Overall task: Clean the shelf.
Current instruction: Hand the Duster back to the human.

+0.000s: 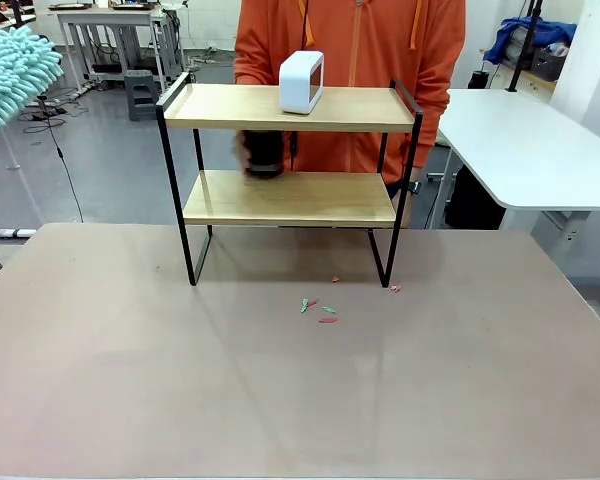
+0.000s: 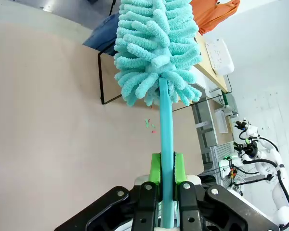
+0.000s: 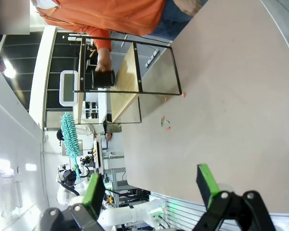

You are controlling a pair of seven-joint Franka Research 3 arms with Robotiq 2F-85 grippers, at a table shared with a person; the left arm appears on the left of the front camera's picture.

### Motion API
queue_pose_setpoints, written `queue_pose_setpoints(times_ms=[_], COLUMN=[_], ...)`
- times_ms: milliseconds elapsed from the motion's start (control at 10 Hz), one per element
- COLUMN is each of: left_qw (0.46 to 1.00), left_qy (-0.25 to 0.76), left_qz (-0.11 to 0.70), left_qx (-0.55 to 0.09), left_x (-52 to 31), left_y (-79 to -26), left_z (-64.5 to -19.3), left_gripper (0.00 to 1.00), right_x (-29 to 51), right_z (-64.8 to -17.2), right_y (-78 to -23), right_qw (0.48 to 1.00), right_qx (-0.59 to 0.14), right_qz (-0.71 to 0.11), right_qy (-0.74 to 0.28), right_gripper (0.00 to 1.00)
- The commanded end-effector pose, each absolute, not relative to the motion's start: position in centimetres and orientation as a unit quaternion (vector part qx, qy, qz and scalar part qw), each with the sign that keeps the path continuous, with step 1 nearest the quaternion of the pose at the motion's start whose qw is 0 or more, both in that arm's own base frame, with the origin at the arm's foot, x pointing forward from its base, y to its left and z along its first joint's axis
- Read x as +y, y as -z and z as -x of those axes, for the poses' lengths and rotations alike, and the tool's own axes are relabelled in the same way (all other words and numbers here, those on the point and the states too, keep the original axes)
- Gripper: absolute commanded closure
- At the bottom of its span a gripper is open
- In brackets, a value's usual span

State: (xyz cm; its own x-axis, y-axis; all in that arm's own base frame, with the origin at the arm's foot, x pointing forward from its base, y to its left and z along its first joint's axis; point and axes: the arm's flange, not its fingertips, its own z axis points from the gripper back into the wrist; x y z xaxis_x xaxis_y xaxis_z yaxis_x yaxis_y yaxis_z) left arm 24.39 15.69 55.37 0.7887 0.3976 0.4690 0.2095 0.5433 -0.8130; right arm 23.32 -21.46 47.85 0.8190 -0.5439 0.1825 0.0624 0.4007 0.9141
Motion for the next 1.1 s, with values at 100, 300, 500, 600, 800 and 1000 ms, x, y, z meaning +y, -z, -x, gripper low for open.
queue_pose_setpoints(times_ms=[100, 300, 500, 600, 800, 1000], left_qw=[0.792, 0.787, 0.774, 0.744, 0.665, 0.714], left_qy=[-0.014, 0.058, 0.183, 0.275, 0.434, 0.457], left_qz=[0.526, 0.548, 0.563, 0.579, 0.602, 0.53], left_qx=[-0.308, -0.279, -0.226, -0.19, -0.082, -0.031], left_x=[14.1, 11.1, 7.3, 5.1, 1.7, 0.7], left_y=[-56.0, -57.4, -59.8, -61.4, -62.6, -60.8], left_z=[-24.7, -24.7, -24.5, -23.8, -22.4, -22.9], left_gripper=[0.88, 0.88, 0.88, 0.88, 0.88, 0.88], right_x=[-21.4, -16.9, -10.7, -6.7, -0.6, -1.4], right_z=[-23.9, -26.5, -29.4, -30.5, -30.9, -30.3], right_y=[-49.9, -54.3, -59.1, -61.9, -64.0, -64.4], right_qw=[0.785, 0.794, 0.804, 0.788, 0.77, 0.779], right_qx=[-0.241, -0.247, -0.266, -0.285, -0.288, -0.28], right_qz=[-0.539, -0.543, -0.529, -0.544, -0.568, -0.561], right_qy=[0.186, 0.117, 0.058, 0.033, 0.024, 0.004], right_gripper=[0.0, 0.0, 0.0, 0.0, 0.0, 0.0])
